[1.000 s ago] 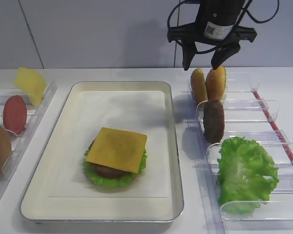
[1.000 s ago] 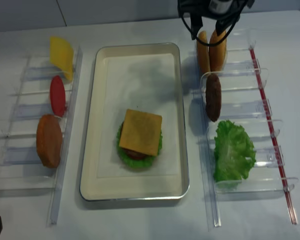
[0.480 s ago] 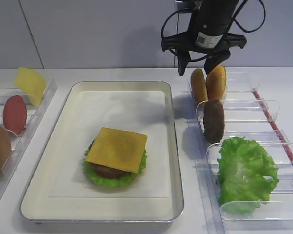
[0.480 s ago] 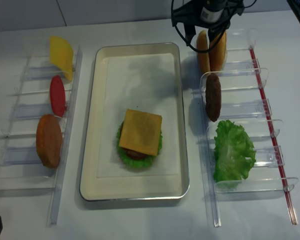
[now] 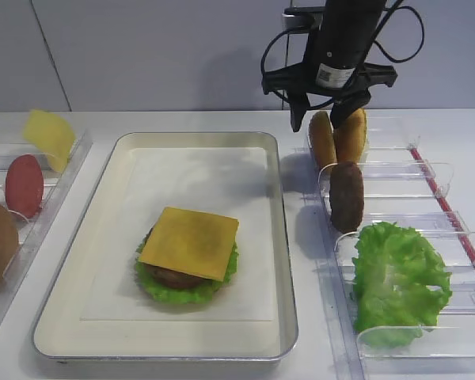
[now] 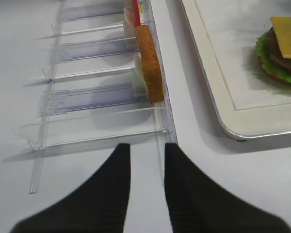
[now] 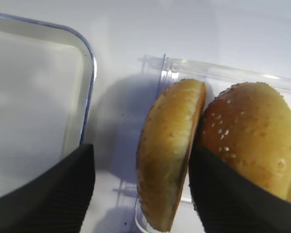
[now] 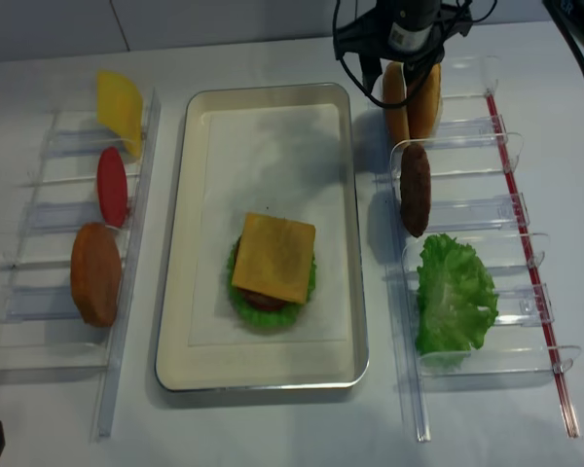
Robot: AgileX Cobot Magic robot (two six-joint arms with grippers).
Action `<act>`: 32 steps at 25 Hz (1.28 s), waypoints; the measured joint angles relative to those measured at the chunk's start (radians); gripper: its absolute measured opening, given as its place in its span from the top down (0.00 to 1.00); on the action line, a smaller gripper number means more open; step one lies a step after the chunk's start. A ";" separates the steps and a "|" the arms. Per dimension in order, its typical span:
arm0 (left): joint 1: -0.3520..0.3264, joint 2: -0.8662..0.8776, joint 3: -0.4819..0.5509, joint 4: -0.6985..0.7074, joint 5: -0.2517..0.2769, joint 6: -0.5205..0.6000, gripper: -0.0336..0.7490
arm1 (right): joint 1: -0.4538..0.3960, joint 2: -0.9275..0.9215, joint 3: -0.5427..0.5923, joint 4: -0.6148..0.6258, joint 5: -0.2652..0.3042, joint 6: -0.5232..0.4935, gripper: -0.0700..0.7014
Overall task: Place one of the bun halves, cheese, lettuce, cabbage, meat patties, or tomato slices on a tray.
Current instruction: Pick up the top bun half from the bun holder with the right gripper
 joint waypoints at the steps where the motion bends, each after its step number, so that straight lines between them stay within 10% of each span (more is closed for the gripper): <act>1: 0.000 0.000 0.000 0.000 0.000 0.000 0.74 | 0.000 0.006 0.000 -0.002 0.000 0.000 0.32; 8: 0.000 0.000 0.000 0.000 0.000 0.000 0.74 | 0.000 0.024 0.000 -0.007 0.007 0.015 0.36; 13: 0.000 0.000 0.000 0.000 0.000 0.000 0.74 | 0.000 0.024 0.000 -0.035 0.013 0.041 0.59; 32: 0.000 0.000 0.000 0.000 0.000 0.000 0.74 | 0.000 -0.024 -0.248 0.136 0.086 0.049 0.59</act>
